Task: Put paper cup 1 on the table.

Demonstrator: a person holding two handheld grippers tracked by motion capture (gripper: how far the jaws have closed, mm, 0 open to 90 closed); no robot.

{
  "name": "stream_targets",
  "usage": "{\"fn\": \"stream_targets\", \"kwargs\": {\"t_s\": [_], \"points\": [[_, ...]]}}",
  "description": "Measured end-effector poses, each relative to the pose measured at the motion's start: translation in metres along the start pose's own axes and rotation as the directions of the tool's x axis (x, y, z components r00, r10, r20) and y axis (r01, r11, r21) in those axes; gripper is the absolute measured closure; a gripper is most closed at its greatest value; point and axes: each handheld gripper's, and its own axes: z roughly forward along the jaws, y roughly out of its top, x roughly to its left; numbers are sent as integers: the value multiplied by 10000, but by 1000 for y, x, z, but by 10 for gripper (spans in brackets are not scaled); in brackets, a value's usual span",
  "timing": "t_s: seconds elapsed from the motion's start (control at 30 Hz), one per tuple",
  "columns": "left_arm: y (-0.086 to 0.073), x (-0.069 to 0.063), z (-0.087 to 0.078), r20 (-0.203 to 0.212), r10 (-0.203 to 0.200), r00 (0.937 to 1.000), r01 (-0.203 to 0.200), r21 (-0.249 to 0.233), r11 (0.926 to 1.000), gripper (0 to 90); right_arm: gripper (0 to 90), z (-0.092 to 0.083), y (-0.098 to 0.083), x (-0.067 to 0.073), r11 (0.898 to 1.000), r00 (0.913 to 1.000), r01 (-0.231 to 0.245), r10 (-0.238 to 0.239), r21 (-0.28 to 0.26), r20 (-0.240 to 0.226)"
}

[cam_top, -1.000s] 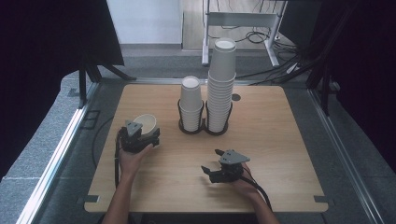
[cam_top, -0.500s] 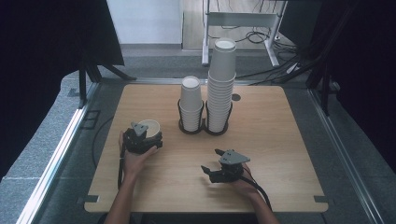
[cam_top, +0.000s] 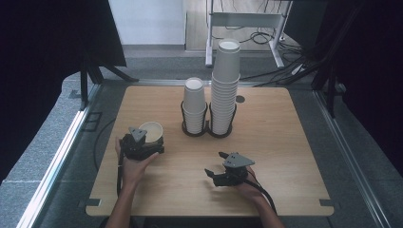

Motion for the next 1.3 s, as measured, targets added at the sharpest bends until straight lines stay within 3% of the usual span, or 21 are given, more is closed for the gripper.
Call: {"fn": "stream_targets", "kwargs": {"t_s": [0.13,0.37,0.53,0.73,0.87,1.0,1.17,1.23,1.3], "points": [[3,-3,-8,-289,178,9994,-186,-279,9994,0,160,0,1,1,10000,10000,35,-35,1,-8],[11,-10,-25,-200,625,9978,-639,-772,9950,11,160,-1,1,0,10000,10000,14,-14,-45,13],[16,-16,-37,358,706,9969,-657,-1240,9901,132,160,-1,1,0,10000,10000,50,-50,-31,26],[19,-25,-42,1552,720,9853,-532,-1219,9911,170,160,0,1,1,10000,10000,69,-69,14,20],[18,-31,-40,2362,756,9688,-509,-1090,9927,196,161,0,0,1,9999,10000,91,-91,43,-6],[16,-36,-34,3168,972,9435,-754,-803,9939,253,163,0,1,1,10000,10000,82,-82,13,15],[13,-44,-29,3891,1094,9147,-885,-712,9935,327,163,0,1,1,9999,9999,101,-101,8,26],[12,-46,-28,4037,1161,9075,-916,-795,9926,374,163,0,1,1,10000,9999,99,-99,3,23],[12,-48,-27,4329,1114,8945,-904,-689,9935,385,163,0,1,1,9999,9999,104,-104,-5,23]]}}
